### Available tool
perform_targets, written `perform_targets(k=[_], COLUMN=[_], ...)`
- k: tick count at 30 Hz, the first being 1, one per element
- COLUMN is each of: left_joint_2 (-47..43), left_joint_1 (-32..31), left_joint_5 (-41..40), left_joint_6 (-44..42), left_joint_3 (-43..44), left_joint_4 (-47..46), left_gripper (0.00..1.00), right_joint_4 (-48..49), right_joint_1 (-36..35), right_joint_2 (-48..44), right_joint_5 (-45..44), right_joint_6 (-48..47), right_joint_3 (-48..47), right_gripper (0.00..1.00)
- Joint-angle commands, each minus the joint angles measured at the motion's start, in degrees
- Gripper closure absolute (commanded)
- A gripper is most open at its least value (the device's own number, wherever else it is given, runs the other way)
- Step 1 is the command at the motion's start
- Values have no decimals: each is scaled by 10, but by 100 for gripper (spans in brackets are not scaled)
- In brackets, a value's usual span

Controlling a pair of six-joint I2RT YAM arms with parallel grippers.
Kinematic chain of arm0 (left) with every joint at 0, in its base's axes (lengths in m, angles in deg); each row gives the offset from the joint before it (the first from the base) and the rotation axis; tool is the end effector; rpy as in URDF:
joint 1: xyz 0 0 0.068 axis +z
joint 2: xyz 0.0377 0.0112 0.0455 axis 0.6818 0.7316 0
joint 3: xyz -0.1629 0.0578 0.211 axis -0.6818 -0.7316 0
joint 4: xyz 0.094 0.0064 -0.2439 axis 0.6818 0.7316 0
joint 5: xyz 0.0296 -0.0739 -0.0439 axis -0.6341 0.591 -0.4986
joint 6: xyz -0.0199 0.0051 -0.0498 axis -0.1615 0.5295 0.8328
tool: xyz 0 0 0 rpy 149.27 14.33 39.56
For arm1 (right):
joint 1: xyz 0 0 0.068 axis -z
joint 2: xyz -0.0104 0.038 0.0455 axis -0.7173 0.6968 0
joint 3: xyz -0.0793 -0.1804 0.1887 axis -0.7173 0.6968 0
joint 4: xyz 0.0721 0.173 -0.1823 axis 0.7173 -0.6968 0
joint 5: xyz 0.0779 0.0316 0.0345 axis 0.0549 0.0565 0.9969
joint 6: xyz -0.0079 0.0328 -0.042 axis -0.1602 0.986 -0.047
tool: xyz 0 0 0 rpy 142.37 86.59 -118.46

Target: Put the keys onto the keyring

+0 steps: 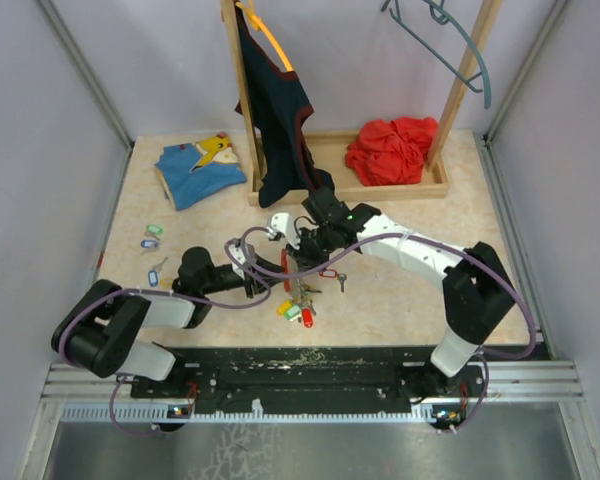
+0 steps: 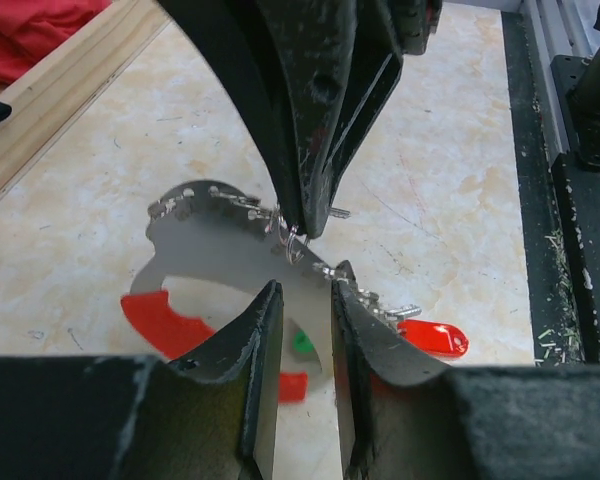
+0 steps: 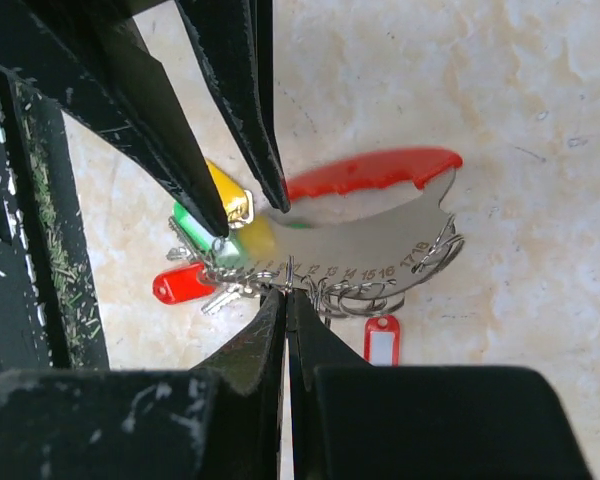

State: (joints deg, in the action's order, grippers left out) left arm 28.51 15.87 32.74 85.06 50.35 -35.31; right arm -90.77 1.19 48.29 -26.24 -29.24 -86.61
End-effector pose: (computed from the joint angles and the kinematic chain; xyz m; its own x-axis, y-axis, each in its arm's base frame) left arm 0.1917 -0.1282 0.1673 0.0240 0.0407 -0.9989 0.9700 0.2408 0.0331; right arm 0.2344 0.2543 0.2534 -0.1020 -0.7412 -0.6635 -0.9945 0.0932 0.0487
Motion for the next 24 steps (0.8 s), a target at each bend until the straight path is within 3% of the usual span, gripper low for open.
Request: perform_targets(k=[1,9,24], left_joint_2=[2,43,74], left_joint_1=[2,-1,-21], left_joint_5=[7,37,44], left_joint_6=[6,32,-12], left_joint_3=[-8,-2,40], left_joint_4=[-47,-113,-19], left_gripper=[68,68,68], right_joint_4=[-29,-27,-18], right_joint_1=[-11,-15,-18], right_joint_2=[28,38,31], right_joint_5=[13,23,43], right_joint_6=[-12,-12,-19], right_joint_3=[-45,-56,-53], right_gripper=[100,100,100])
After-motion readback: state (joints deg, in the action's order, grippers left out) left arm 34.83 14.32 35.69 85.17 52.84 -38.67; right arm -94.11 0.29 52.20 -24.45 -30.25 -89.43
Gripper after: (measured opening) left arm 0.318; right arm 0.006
